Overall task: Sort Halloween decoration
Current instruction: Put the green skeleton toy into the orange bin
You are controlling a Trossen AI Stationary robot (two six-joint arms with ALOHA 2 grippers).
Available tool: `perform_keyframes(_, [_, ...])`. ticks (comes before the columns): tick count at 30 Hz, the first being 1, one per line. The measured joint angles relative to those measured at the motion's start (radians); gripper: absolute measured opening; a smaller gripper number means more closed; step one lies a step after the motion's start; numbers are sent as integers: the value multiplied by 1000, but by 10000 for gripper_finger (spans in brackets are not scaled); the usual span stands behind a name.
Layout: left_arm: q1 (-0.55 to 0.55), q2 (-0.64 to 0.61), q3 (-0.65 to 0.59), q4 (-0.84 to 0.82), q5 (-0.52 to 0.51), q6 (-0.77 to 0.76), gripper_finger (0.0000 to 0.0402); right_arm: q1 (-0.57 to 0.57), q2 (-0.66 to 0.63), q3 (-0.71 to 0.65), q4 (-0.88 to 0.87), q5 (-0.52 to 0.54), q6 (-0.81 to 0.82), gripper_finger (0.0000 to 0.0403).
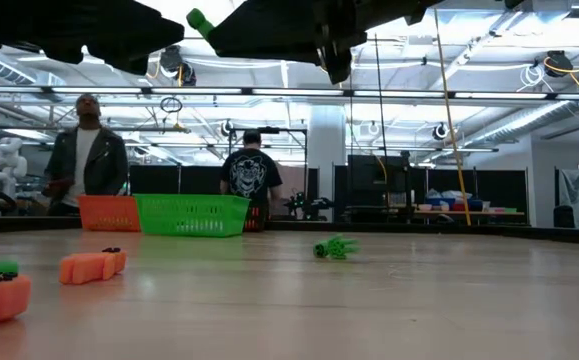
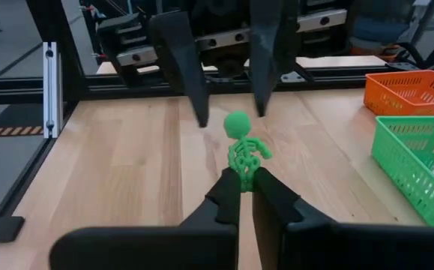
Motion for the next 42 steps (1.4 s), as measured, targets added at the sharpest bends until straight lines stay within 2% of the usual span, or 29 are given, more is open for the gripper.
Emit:
perform_keyframes(4, [2,2,0,23,-39,0,174,0,4,0,0,0,-1,0])
perform_keyframes(8, [2,2,0,31,-36,0,218,-1,4,0,1,0,-4,0])
perform_keyframes(12, [2,2,0,34,-30,-1,240,-2,4,0,1,0,-6,0])
perform_keyframes(22, [35,2,0,34,-26,-54,241,-3,4,0,2,0,-7,0])
perform_keyframes(26, [35,3,0,37,12,-79,241,-3,5,0,1,1,-14,0])
perform_keyframes(29, [38,29,6,84,32,-95,241,-7,5,0,1,3,-21,0])
perform_keyframes(37, [58,124,66,81,27,-73,241,-13,5,0,2,4,-22,0])
perform_keyframes(42, [61,131,78,84,24,-53,215,-12,5,0,1,4,-26,0])
